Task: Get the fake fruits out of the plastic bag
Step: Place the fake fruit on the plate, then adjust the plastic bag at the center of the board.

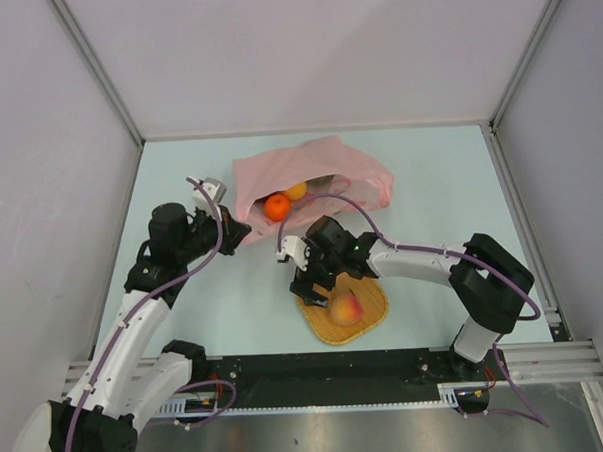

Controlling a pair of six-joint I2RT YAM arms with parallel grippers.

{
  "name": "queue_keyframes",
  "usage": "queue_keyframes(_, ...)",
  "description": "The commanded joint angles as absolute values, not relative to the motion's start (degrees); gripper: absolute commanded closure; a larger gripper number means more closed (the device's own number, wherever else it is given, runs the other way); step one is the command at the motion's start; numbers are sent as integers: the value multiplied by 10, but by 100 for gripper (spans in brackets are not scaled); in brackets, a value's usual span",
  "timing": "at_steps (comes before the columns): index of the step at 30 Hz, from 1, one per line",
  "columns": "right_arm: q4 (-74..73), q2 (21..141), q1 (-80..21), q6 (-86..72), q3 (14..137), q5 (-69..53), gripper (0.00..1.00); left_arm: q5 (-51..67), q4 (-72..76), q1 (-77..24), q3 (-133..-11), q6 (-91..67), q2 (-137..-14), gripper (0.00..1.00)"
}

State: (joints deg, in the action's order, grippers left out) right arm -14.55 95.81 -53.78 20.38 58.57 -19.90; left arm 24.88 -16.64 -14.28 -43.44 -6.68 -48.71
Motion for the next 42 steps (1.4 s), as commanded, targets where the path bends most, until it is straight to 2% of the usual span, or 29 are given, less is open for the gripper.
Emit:
queue_keyframes(1, -124, 953, -543, 202, 591, -195, 0, 268, -144, -135, -429, -78, -476, 100)
queue_keyframes(7, -105, 926, -545, 156, 596, -170, 1, 271, -141, -133, -432, -81, -480, 100)
queue_keyframes(11, -131, 912, -531, 109, 676, -145, 4, 271, -148, -133, -437, -83, -490, 100)
queue_keyframes(19, -87, 936, -438, 19, 759, -137, 16, 272, -173, -133, -486, -67, -525, 100)
queue_keyframes(25, -49, 1028, -394, 66, 829, -105, 29, 307, -194, -122, -557, -47, -581, 100)
queue_keyframes(30, -25, 1127, -353, 51, 919, -54, 33, 344, -221, -110, -606, -19, -630, 100)
queue_keyframes(34, -5, 1197, -323, 37, 991, 16, 28, 353, -229, -112, -634, -3, -651, 100)
queue_keyframes(38, 23, 1248, -311, 48, 1053, 90, 5, 366, -237, -118, -662, 3, -677, 100)
queue_keyframes(40, 25, 1259, -312, 62, 1063, 101, 0, 366, -247, -123, -685, 23, -694, 100)
queue_keyframes(42, 23, 1276, -316, 66, 1075, 104, 0, 366, -251, -125, -703, 32, -706, 100)
